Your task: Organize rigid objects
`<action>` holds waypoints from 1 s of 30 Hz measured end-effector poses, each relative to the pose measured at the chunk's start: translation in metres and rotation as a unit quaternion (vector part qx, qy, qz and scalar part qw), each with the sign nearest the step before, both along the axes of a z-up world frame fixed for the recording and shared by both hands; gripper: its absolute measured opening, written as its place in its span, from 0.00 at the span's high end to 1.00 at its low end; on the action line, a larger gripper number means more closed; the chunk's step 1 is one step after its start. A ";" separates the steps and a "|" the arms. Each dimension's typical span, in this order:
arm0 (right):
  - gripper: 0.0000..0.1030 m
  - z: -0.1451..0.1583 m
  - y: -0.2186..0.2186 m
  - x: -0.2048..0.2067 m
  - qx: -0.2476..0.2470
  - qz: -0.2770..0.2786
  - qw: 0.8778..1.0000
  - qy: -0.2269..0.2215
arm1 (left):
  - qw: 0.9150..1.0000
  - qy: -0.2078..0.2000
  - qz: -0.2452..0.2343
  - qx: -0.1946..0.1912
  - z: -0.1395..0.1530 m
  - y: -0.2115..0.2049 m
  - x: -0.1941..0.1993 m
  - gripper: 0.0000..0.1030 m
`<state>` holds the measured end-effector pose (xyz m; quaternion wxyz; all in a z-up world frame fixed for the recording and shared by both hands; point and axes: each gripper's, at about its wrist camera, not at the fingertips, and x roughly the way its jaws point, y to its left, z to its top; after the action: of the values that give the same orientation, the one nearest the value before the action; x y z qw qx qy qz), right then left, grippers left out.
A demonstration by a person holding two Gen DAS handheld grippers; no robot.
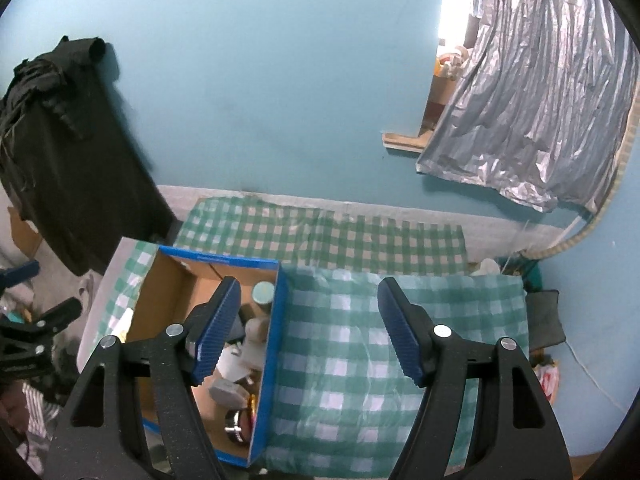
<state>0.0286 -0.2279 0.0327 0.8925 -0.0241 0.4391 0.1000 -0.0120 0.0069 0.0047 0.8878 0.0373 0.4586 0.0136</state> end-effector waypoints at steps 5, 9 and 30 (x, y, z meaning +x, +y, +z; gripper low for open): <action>0.32 0.001 -0.008 0.001 0.002 -0.009 1.000 -0.002 | 1.000 -0.021 -0.004 -0.001 0.011 -0.006 -0.002 0.01; 0.32 0.001 -0.015 0.002 0.000 -0.015 1.000 -0.002 | 1.000 -0.019 -0.005 0.002 0.012 -0.011 0.000 0.01; 0.32 -0.002 -0.039 0.001 -0.003 -0.021 1.000 0.008 | 1.000 -0.017 -0.002 0.017 0.016 -0.033 -0.009 0.01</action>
<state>0.0301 -0.2668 0.0309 0.8908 -0.0167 0.4469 0.0806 -0.0207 -0.0265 0.0210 0.8947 0.0532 0.4429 0.0201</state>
